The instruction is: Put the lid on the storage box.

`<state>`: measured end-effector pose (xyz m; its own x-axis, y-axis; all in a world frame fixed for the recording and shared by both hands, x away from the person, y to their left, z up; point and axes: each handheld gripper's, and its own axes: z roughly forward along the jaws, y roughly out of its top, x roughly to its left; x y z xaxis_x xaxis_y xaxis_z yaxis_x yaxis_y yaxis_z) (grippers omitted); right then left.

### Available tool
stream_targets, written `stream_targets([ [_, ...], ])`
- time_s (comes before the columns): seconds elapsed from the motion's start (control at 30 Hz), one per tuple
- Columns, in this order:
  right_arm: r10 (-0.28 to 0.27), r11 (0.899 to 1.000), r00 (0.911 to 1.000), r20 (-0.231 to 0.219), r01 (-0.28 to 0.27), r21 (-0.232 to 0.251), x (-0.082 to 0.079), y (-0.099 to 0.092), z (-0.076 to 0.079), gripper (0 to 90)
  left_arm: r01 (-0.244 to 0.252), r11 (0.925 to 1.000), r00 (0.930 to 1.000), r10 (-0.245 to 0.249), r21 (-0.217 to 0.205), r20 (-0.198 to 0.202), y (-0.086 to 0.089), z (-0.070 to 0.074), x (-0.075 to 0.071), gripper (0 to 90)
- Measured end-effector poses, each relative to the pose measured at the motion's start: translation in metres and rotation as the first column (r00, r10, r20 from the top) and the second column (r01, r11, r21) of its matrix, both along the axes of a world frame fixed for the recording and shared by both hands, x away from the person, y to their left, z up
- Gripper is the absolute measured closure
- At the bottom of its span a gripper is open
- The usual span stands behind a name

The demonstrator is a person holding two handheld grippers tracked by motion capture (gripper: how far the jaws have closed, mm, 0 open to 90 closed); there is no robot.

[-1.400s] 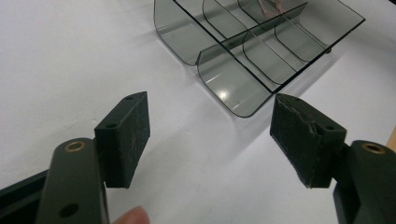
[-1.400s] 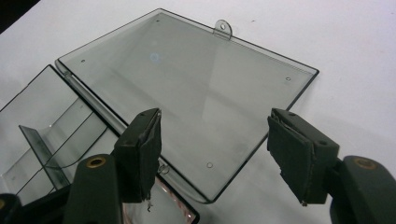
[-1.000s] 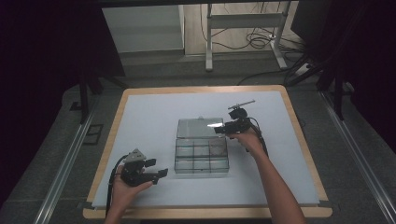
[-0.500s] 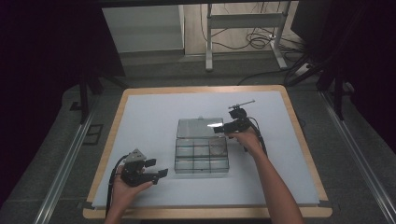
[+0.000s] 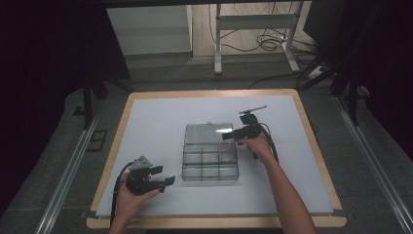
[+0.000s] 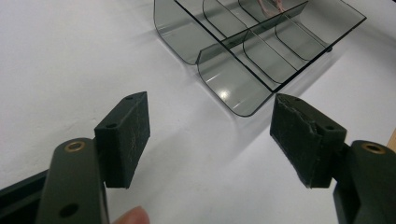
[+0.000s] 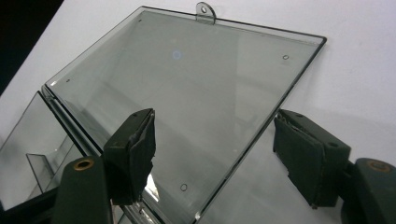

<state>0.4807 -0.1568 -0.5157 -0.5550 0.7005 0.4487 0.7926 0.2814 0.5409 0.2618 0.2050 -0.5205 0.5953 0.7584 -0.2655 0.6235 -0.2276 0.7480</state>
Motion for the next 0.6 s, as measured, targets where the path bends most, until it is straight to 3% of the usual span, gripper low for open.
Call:
stream_targets([
  [0.27, 0.007, 1.0, 0.9997, -0.021, -0.006, 0.024, 0.0015, -0.0016, -0.0015, 32.1, 0.001, 1.0, 1.0, -0.001, 0.001, 0.0, -0.0003, -0.0002, 0.0001, 28.7],
  [0.6, 0.02, 0.999, 0.9997, -0.01, -0.02, 0.045, 0.0018, -0.0026, -0.0009, 36.7, 0.003, 1.0, 1.0, -0.003, 0.003, -0.001, -0.0011, -0.0008, 0.0004, 28.7],
])
